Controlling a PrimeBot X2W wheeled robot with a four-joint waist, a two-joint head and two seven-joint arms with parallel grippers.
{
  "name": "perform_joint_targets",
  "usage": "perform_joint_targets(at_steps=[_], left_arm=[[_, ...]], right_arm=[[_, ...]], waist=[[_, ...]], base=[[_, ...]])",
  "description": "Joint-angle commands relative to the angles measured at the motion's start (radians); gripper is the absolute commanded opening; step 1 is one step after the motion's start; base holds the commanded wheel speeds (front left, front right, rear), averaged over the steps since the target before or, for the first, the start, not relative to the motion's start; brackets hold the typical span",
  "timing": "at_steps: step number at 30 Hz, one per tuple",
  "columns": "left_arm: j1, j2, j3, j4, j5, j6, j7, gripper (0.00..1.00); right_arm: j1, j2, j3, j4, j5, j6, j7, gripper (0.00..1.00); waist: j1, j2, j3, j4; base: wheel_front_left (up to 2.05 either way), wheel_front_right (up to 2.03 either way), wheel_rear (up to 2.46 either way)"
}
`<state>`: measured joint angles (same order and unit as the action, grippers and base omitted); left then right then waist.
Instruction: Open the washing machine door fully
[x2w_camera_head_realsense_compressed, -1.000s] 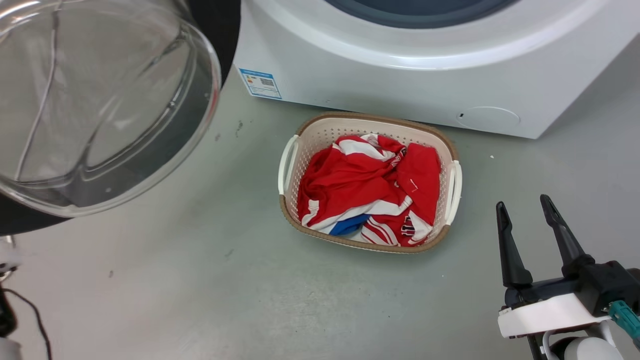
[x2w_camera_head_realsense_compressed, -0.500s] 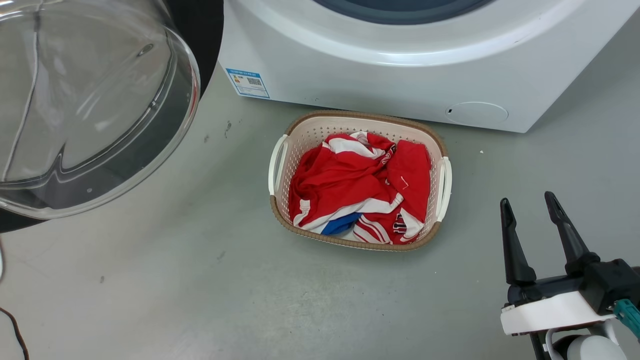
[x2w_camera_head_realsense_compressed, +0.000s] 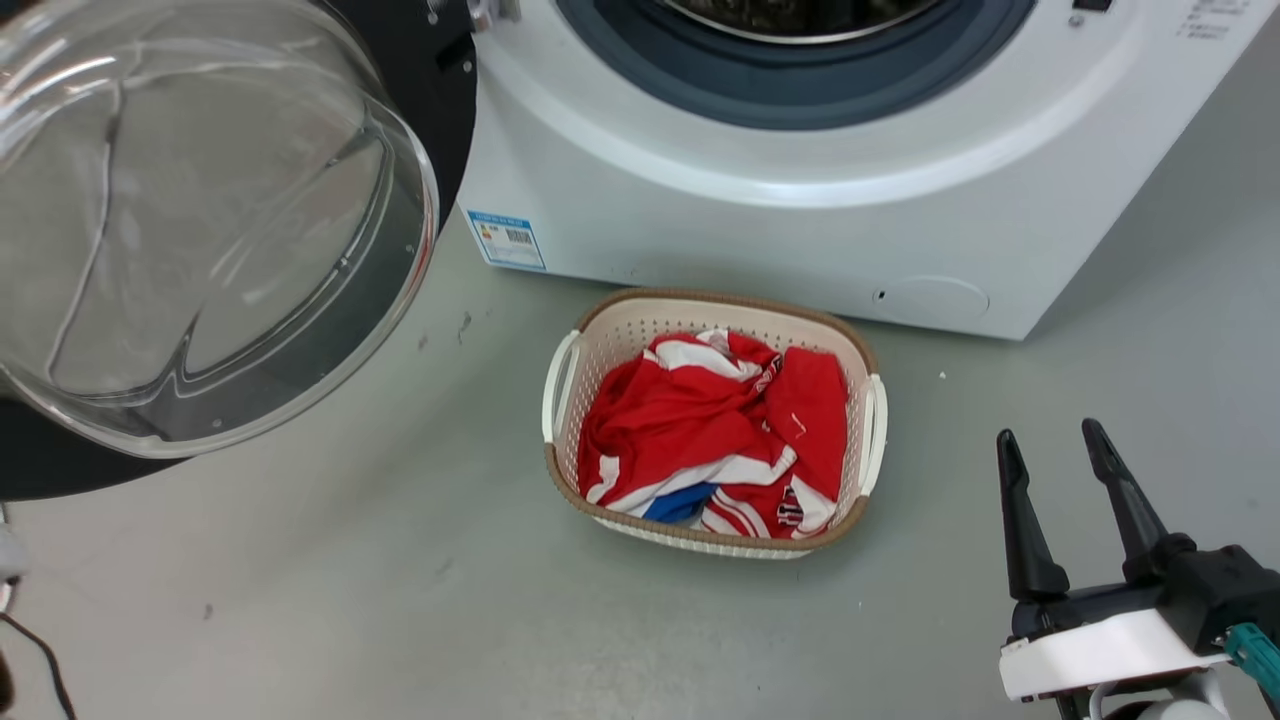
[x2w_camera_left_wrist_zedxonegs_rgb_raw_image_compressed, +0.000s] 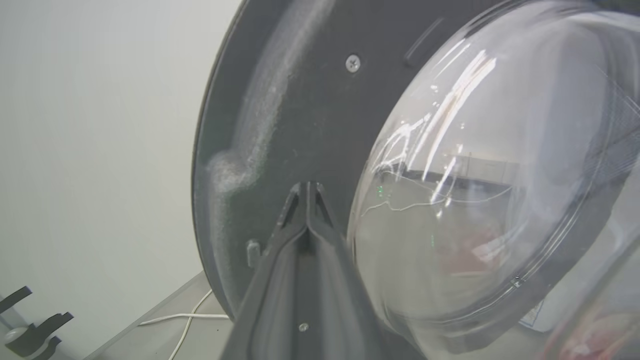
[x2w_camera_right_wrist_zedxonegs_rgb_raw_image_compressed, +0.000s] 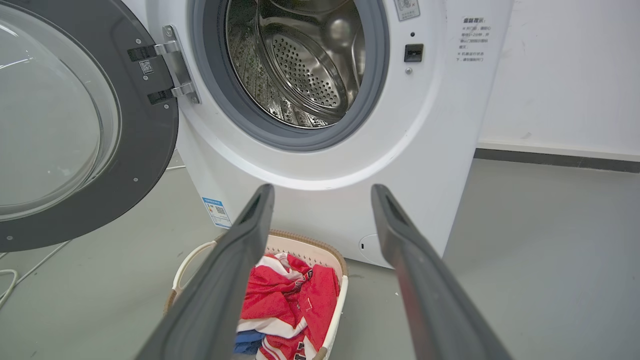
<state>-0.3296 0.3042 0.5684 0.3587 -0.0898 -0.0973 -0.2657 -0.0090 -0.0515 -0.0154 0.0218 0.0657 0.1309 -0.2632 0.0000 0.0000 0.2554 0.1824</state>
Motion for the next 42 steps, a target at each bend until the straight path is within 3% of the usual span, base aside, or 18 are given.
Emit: perform_joint_targets(at_steps=[1, 15, 27, 29, 30, 42], left_arm=[[0.037, -0.023, -0.005, -0.045, 0.019, -0.007, 0.002, 0.00], [0.226, -0.202, -0.152, -0.357, 0.110, 0.000, 0.002, 0.00], [0.347, -0.248, -0.360, -0.412, 0.091, 0.009, 0.002, 0.00], [0.363, -0.251, -0.384, -0.397, 0.081, 0.013, 0.002, 0.46], [0.370, -0.251, -0.395, -0.390, 0.078, 0.016, 0.002, 0.97], [0.426, -0.254, -0.532, -0.340, 0.036, 0.051, 0.002, 1.00]], right_arm=[[0.016, 0.003, 0.001, 0.001, 0.008, 0.000, -0.002, 1.00], [0.069, 0.003, -0.031, -0.048, 0.034, 0.000, -0.002, 1.00], [0.134, 0.002, -0.042, -0.082, 0.036, 0.000, -0.002, 1.00], [0.139, 0.002, -0.045, -0.082, 0.042, 0.000, -0.002, 1.00], [0.139, 0.002, -0.047, -0.082, 0.046, 0.000, -0.002, 1.00], [0.180, 0.002, -0.037, -0.082, 0.066, 0.000, -0.002, 1.00]], waist=[[0.0000, 0.0000, -0.040, 0.004], [0.0000, 0.0000, -0.143, -0.011], [0.0000, 0.0000, -0.205, -0.072], [0.0000, 0.0000, -0.213, -0.086], [0.0000, 0.0000, -0.216, -0.093], [0.0000, 0.0000, -0.244, -0.160]], base=[[0.00, 0.00, 0.00], [0.00, 0.00, 0.00], [0.00, 0.00, 0.00], [0.00, 0.00, 0.00], [0.00, 0.00, 0.00], [0.00, 0.00, 0.00]])
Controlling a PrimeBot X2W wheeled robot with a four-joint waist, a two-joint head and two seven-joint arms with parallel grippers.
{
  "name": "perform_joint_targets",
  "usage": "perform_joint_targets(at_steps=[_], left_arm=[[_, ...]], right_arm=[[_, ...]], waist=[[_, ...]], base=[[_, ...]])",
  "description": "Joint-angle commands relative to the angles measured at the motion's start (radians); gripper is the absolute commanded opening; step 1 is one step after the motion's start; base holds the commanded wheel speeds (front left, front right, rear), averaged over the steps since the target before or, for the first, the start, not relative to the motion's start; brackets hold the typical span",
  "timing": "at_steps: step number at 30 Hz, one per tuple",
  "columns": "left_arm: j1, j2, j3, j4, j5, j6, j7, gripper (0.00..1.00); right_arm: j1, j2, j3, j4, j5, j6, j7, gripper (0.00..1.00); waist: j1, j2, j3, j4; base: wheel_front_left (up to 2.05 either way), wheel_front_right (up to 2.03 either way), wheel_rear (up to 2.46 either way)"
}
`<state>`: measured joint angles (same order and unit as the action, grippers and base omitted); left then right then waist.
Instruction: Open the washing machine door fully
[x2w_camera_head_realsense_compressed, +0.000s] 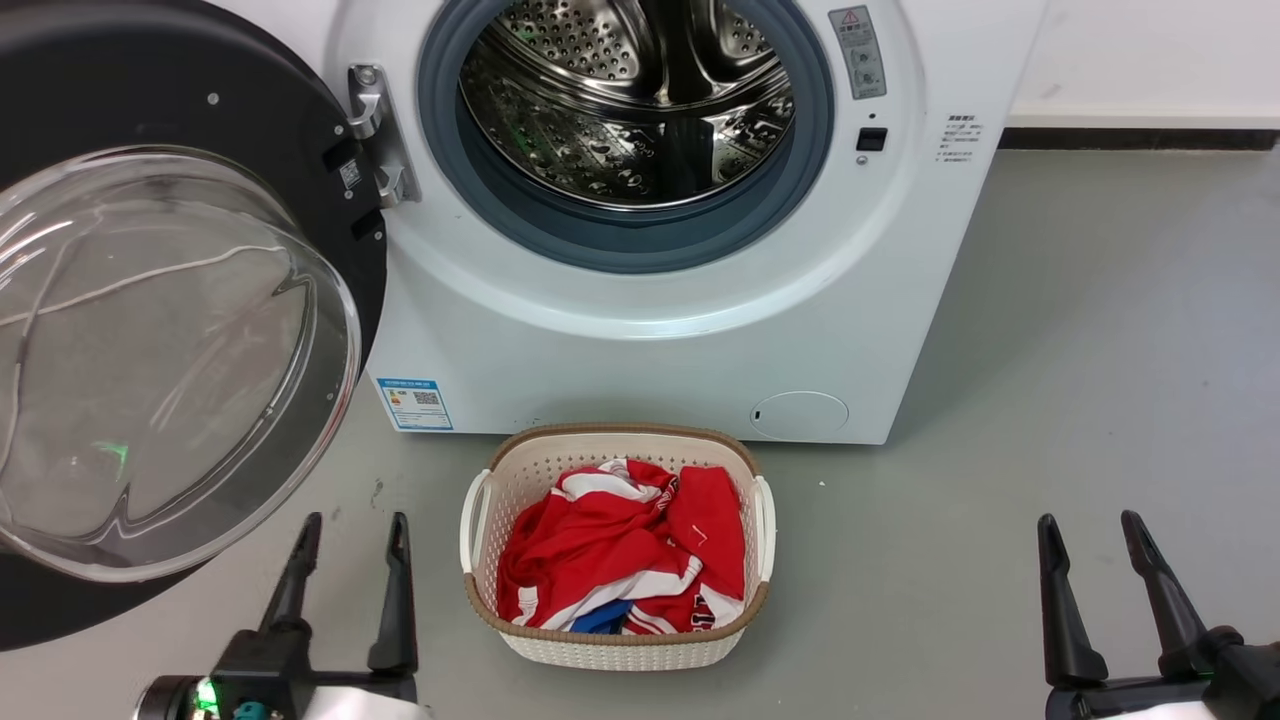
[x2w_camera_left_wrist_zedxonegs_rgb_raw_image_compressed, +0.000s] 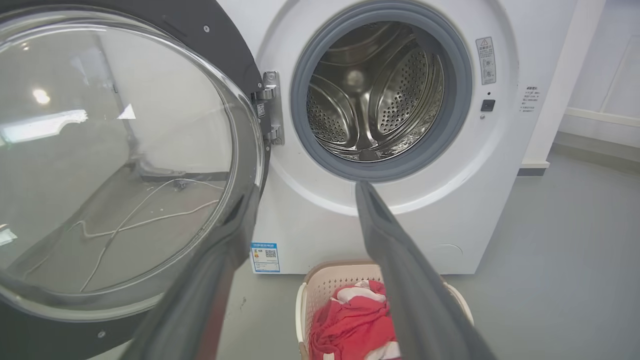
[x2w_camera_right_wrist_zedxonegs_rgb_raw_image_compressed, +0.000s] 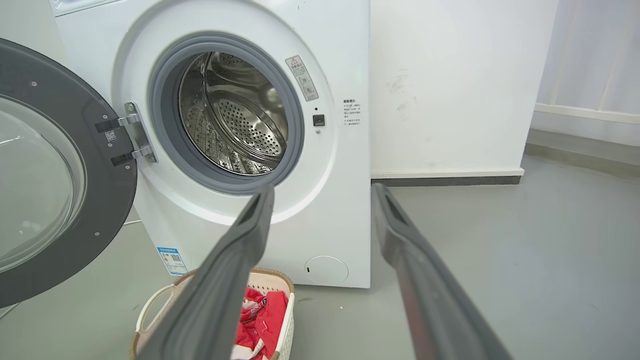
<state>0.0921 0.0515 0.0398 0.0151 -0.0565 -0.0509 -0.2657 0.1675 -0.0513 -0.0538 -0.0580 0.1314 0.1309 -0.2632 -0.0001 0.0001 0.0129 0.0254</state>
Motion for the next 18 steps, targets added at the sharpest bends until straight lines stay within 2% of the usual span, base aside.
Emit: perform_joint_targets(at_steps=[1, 10, 18], left_arm=[[0.002, -0.001, -0.012, 0.005, 0.002, 0.009, 0.002, 1.00], [0.000, -0.001, -0.049, 0.033, 0.021, 0.049, 0.002, 1.00], [0.012, -0.002, -0.049, 0.057, 0.006, 0.056, 0.002, 1.00]], right_arm=[[0.005, 0.002, 0.003, -0.002, 0.002, 0.000, -0.002, 1.00], [0.019, 0.002, -0.009, 0.005, 0.021, 0.000, -0.002, 1.00], [0.023, 0.002, -0.013, 0.011, 0.030, 0.000, -0.002, 1.00]], waist=[[0.0001, -0.0001, -0.002, -0.006], [0.0001, -0.0001, -0.013, -0.013], [0.0001, -0.0001, -0.016, -0.008]], base=[[0.00, 0.00, 0.00], [0.00, 0.00, 0.00], [0.00, 0.00, 0.00]])
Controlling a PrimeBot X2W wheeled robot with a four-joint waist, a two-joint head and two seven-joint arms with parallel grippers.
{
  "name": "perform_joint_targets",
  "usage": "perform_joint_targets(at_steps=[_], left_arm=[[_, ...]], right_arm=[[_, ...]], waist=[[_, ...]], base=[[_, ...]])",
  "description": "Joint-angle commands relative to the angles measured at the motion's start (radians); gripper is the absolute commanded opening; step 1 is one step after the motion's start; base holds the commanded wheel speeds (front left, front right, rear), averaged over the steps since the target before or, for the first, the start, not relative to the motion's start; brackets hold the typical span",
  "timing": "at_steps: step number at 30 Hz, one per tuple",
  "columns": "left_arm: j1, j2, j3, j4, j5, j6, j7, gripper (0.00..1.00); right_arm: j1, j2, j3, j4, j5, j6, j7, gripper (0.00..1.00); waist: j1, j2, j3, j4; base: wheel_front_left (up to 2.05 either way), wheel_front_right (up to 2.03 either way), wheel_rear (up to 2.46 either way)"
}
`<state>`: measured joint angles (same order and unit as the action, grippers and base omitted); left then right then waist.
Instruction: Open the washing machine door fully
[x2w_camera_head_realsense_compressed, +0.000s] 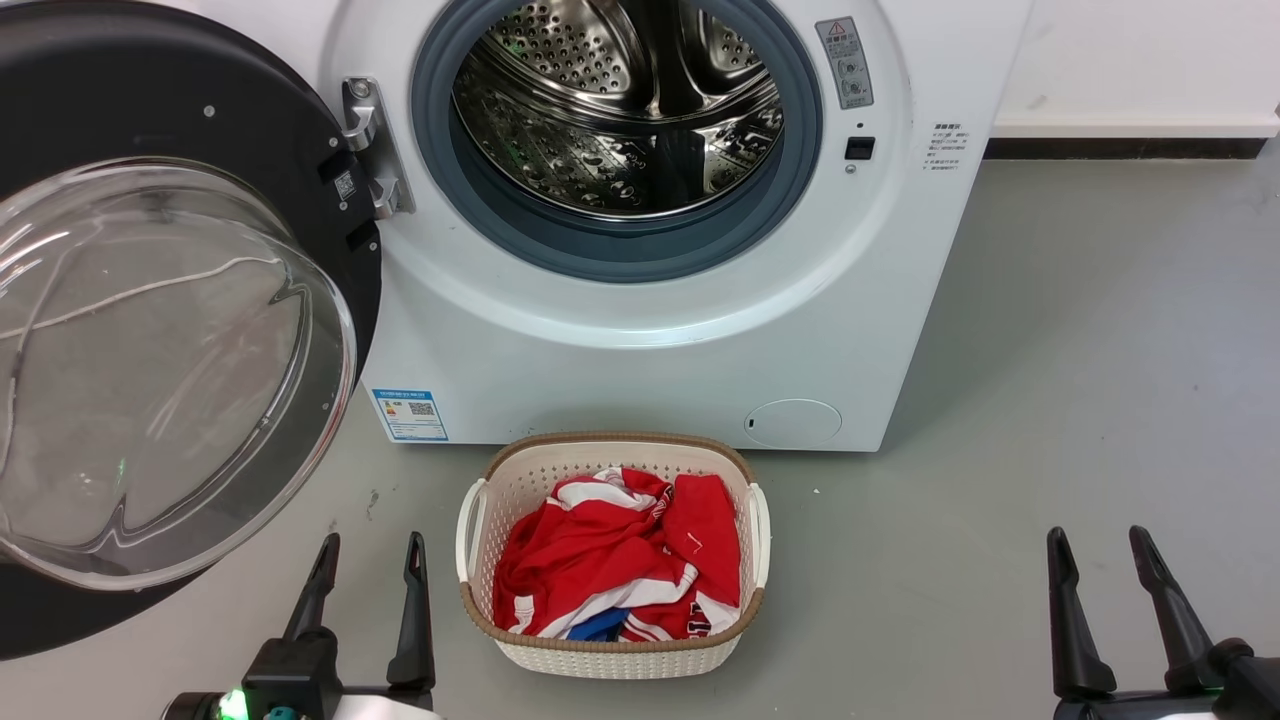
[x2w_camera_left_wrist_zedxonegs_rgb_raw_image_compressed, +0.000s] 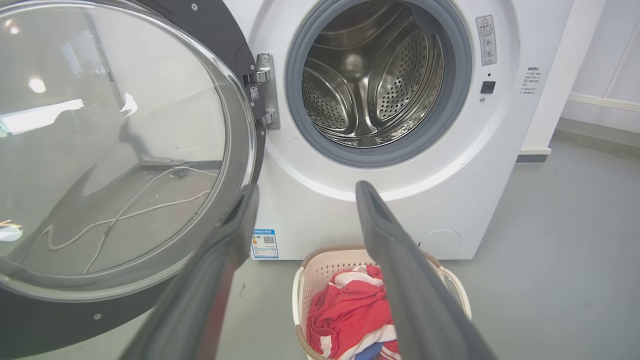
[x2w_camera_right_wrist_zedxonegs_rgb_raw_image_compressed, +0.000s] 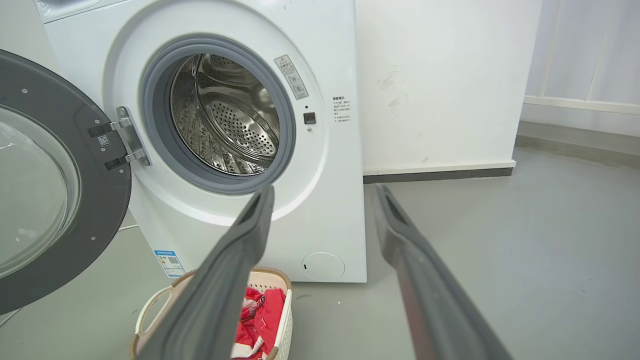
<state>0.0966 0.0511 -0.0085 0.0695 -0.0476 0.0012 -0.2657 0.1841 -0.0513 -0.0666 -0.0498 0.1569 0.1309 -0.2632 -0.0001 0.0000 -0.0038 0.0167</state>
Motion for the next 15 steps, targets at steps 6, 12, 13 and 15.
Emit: perform_joint_targets(at_steps=[6, 12, 13, 15], left_arm=[[0.004, -0.001, -0.003, 0.019, 0.002, 0.007, 0.002, 1.00], [0.006, 0.000, -0.007, 0.060, -0.004, 0.006, 0.001, 0.00], [0.003, 0.000, -0.004, 0.067, -0.019, 0.005, 0.006, 0.00], [-0.006, 0.000, 0.002, 0.074, -0.063, 0.001, 0.020, 0.00]], right_arm=[[0.005, 0.002, 0.001, 0.007, 0.008, 0.000, -0.002, 1.00], [0.005, 0.000, 0.005, 0.041, 0.005, 0.000, 0.002, 0.00], [0.004, 0.000, 0.006, 0.045, 0.020, 0.000, 0.004, 0.00], [-0.002, -0.002, 0.008, 0.049, 0.064, 0.000, 0.011, 0.00]], waist=[[0.0001, 0.0000, 0.002, 0.003], [0.0001, 0.0000, 0.002, 0.003], [0.0001, 0.0000, 0.002, 0.003], [0.0001, 0.0000, 0.002, 0.003]], base=[[0.00, 0.00, 0.00], [0.00, 0.00, 0.00], [0.00, 0.00, 0.00], [0.00, 0.00, 0.00]])
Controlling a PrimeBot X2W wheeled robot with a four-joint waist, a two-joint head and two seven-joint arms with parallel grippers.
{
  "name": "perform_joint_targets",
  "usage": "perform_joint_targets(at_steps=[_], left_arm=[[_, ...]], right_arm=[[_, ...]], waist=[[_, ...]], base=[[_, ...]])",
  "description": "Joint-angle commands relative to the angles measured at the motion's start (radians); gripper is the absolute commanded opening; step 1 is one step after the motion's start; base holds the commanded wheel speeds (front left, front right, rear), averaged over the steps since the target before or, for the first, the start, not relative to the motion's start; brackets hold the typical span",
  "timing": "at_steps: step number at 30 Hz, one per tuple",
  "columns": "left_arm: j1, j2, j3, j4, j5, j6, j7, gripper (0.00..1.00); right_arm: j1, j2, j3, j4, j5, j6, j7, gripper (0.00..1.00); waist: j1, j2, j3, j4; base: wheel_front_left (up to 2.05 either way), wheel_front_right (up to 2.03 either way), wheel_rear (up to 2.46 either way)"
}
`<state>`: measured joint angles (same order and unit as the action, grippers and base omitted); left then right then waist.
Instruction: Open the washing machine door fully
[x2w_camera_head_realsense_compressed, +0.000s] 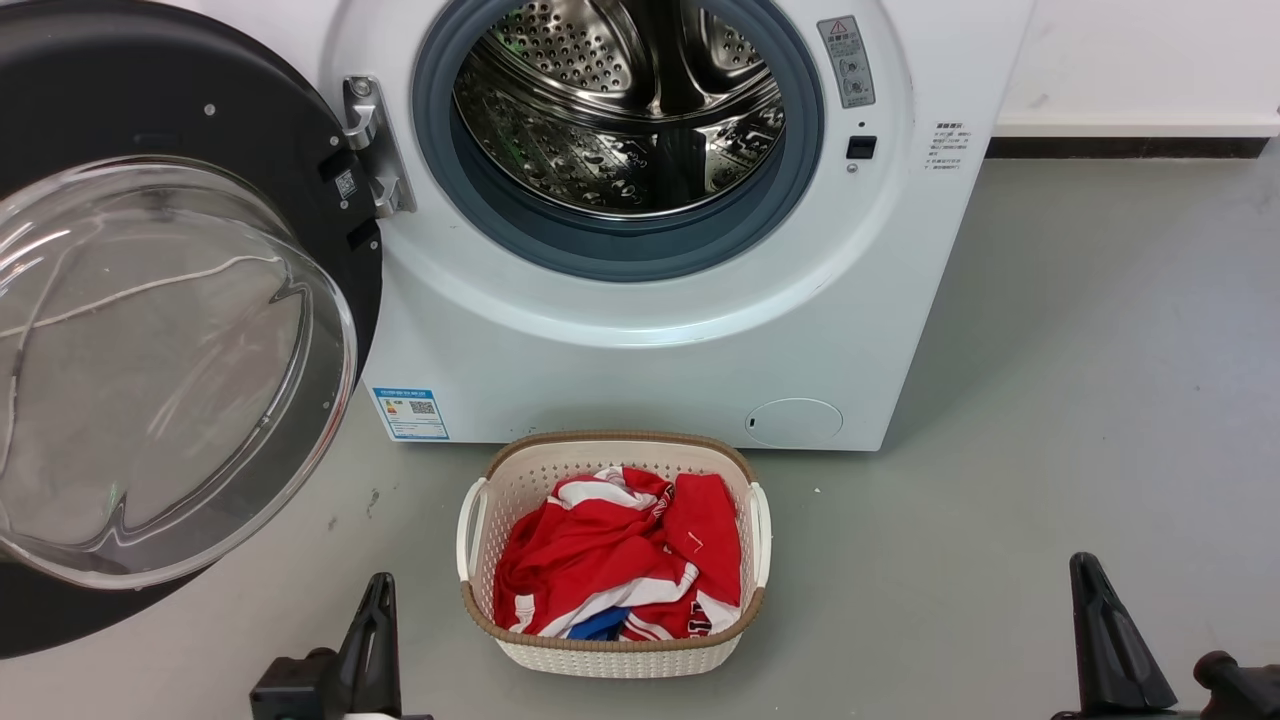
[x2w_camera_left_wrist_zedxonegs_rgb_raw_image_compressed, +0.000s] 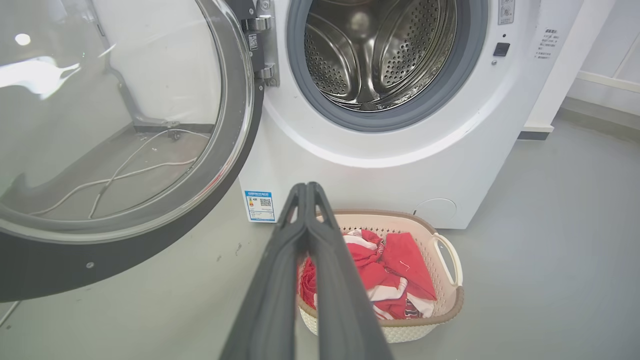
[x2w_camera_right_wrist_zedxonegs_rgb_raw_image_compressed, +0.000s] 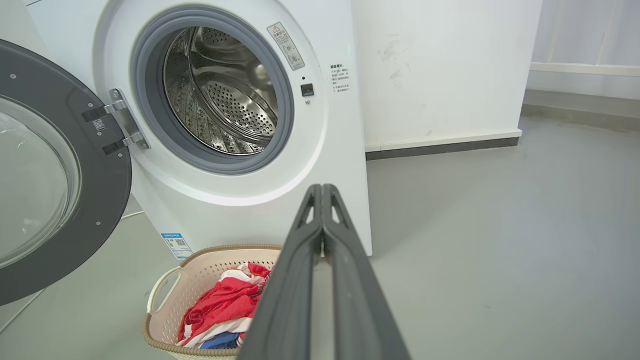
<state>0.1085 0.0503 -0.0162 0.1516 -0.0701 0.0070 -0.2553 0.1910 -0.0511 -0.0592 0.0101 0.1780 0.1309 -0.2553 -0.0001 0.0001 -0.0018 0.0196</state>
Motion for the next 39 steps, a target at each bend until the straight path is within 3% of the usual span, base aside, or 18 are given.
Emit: perform_joint_targets(at_steps=[1, 39], left_arm=[[-0.022, 0.000, 0.012, -0.007, -0.062, -0.007, 0.015, 0.00], [-0.112, 0.000, 0.063, 0.033, -0.726, -0.067, 0.172, 0.00]], right_arm=[[-0.013, -0.004, 0.002, -0.008, 0.065, 0.000, 0.007, 0.00], [-0.147, -0.031, 0.013, 0.099, 0.711, 0.000, 0.140, 0.00]], waist=[[0.0001, -0.0001, 0.000, 0.000], [0.0001, -0.0001, 0.002, -0.006]], base=[[0.00, 0.00, 0.00], [0.00, 0.00, 0.00]])
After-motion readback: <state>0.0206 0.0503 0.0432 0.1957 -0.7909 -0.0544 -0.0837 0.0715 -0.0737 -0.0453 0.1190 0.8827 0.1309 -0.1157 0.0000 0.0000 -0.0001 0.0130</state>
